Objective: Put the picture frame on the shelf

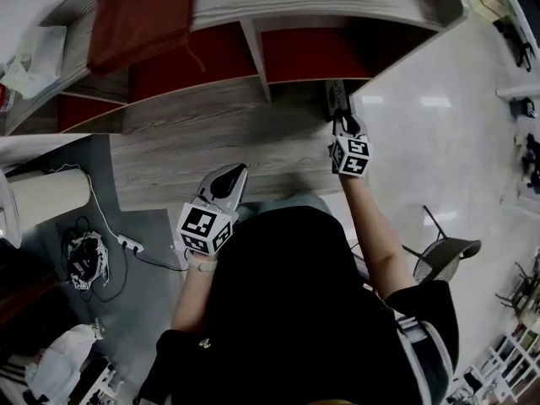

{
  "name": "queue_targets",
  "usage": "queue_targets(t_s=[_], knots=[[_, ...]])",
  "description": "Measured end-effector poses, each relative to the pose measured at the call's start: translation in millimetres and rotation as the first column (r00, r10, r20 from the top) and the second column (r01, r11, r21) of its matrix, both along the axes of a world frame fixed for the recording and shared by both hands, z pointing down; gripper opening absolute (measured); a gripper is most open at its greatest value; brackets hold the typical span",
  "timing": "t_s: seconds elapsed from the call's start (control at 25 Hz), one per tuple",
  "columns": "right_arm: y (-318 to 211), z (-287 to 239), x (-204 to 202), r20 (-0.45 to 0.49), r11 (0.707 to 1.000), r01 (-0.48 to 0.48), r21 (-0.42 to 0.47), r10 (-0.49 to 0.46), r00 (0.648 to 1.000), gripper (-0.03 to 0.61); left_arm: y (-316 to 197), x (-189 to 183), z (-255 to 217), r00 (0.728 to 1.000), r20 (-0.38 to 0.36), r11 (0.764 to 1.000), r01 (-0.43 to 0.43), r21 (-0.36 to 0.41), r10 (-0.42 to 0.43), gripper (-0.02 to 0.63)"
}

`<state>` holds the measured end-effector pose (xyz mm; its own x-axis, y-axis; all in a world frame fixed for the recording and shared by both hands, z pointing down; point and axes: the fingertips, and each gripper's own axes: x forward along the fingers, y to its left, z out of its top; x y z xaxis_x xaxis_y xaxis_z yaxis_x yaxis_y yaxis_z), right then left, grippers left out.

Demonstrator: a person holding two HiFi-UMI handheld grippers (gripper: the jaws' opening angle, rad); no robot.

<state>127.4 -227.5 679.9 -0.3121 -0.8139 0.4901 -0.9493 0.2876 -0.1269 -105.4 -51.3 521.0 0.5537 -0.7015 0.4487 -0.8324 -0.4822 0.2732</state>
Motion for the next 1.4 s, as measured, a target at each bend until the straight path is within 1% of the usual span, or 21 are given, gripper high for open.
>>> queue_targets(t_s=[0.48, 0.76, 0.96, 1.4], knots=[[-33, -1, 4, -0.007, 1.000, -0.021, 0.004, 0.021, 1.000, 0.061, -1, 1, 0, 0.998, 0.005, 0.998, 0.056, -0.003, -0.056, 0.009], [-47, 0, 8, -0.036, 0.999, -0.050, 0.007, 0.051, 0.998, 0.061, -2, -1, 1, 0.997, 0.005, 0.997, 0.081, -0.002, -0.081, 0.009], [-53, 2, 10, -0.061, 0.998, -0.067, 0.004, 0.067, 0.996, 0.061, -3, -1, 2, 0.996, 0.004, 0.996, 0.087, -0.003, -0.087, 0.009], [-59, 2, 10, -0.082, 0.996, -0.091, 0.012, 0.092, 0.992, 0.063, -4, -2, 3, 0.996, 0.002, 0.996, 0.086, -0.007, -0.086, 0.009]])
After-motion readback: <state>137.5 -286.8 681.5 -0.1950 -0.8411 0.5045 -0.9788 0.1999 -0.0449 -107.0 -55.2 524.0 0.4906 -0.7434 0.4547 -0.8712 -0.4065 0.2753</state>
